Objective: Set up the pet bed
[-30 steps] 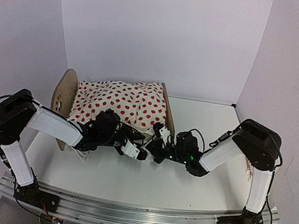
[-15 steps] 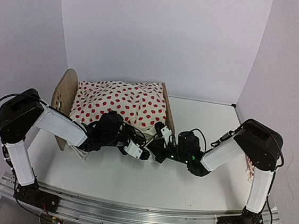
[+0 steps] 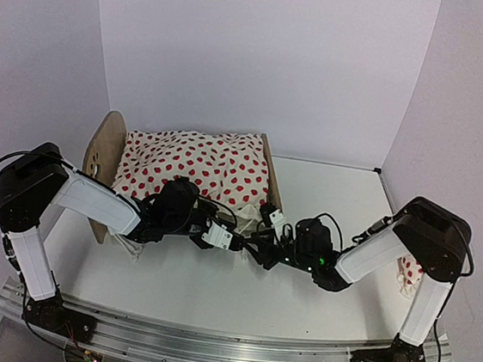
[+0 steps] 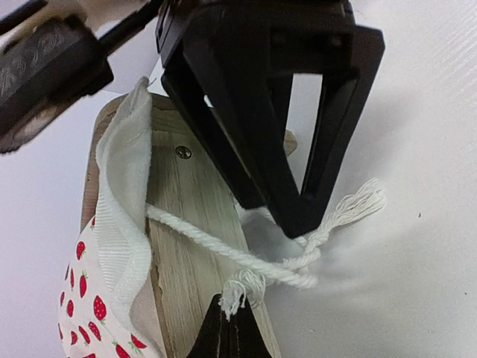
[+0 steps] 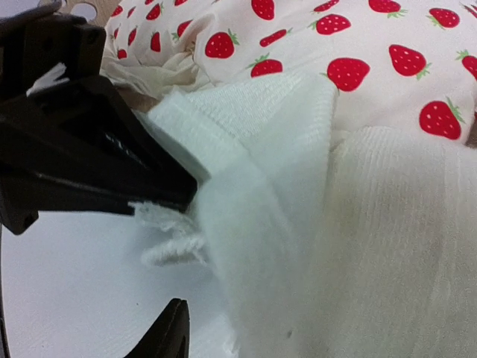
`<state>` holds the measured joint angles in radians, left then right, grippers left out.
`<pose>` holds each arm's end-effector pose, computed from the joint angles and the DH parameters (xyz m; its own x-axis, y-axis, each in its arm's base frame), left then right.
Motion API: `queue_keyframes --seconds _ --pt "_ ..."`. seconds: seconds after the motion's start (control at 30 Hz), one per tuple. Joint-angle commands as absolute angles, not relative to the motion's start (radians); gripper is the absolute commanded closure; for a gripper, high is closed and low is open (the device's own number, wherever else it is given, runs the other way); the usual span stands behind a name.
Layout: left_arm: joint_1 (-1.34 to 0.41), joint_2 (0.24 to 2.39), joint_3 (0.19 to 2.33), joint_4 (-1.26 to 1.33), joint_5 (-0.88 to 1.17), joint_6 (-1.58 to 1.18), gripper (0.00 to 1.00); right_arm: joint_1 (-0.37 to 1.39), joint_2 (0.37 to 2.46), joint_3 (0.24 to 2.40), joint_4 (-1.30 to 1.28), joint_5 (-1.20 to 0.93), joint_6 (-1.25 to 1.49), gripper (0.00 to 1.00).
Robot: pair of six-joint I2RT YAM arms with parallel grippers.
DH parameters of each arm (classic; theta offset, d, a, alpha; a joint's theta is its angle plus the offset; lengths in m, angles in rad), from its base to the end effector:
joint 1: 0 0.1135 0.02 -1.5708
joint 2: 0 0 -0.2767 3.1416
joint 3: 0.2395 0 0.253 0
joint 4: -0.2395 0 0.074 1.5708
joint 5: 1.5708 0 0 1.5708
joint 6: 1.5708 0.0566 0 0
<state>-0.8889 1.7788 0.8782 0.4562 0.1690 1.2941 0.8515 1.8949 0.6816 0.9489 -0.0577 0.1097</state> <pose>0.2409 -0.3119 0.1731 0.7543 0.5754 -0.3162 0.4959 -0.1836 0.8488 0.2455 0.2852 0.1325 -0.2574 -0.1280 -0.9578 -0.7641 0.6337 0.1207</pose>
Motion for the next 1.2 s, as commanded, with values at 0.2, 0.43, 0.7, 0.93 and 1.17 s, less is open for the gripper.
queue_keyframes --seconds 0.2,0.43,0.7,0.93,1.17 --pt "-0.882 1.729 0.93 0.455 0.154 1.22 1.0 0.965 1.873 0.708 0.698 0.293 0.2 0.44" --pt "-0.881 1.72 0.918 0.458 0.155 1.211 1.0 1.01 2.006 0.784 0.785 0.488 0.146 0.37" --pt "-0.88 1.719 0.92 0.464 0.158 1.189 1.0 1.01 2.131 0.837 0.838 0.539 0.199 0.49" --pt "-0.881 1.713 0.921 0.458 0.151 1.169 1.0 1.01 2.114 0.755 0.913 0.55 0.241 1.0" --pt "-0.857 1.643 0.997 0.235 0.127 1.091 1.0 1.01 1.734 0.517 0.838 0.641 0.228 1.0"
